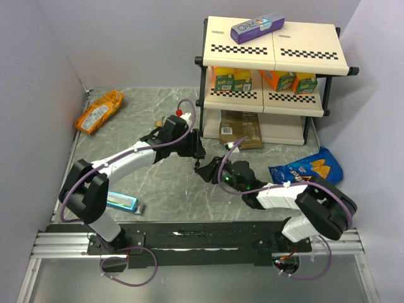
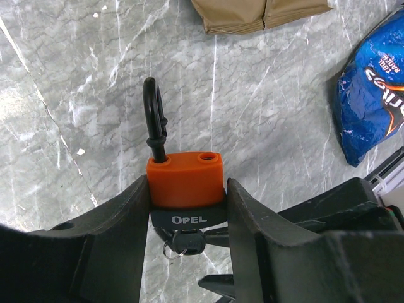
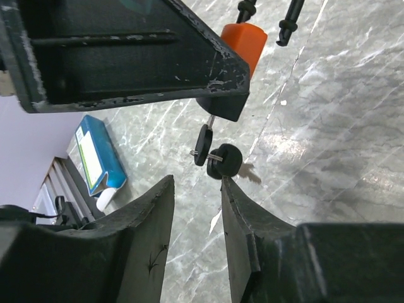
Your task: Unlock with the key
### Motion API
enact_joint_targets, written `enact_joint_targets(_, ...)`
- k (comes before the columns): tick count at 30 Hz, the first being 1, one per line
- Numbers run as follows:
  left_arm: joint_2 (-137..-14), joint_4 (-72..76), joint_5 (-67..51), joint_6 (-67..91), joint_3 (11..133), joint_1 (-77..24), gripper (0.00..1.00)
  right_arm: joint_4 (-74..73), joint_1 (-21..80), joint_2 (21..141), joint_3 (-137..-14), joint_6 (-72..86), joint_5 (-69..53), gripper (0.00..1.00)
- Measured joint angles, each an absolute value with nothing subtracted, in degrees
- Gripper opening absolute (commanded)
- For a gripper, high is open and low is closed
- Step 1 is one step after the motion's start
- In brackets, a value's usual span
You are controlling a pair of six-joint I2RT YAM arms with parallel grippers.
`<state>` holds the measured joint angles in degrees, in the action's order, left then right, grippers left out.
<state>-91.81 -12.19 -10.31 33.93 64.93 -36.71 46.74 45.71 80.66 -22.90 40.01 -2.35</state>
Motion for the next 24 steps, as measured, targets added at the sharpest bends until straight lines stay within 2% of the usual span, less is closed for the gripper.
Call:
enact_joint_targets(8,-91.8,-12.2,-10.3,34.0,64.9,-36.7,0.01,47.1,45.1,82.6,-24.5,39.5,-2.4,0.38)
enact_joint_targets(12,-91.8,-12.2,-10.3,34.0,64.9,-36.7,0.01,47.3,45.0,83.1,-26.1,39.3,-2.5,0.32)
enact_joint_targets(24,-91.8,-12.2,-10.3,34.0,64.9,-36.7,0.01,47.4,44.5,84.6,-26.7,39.4,-2.6,0.31)
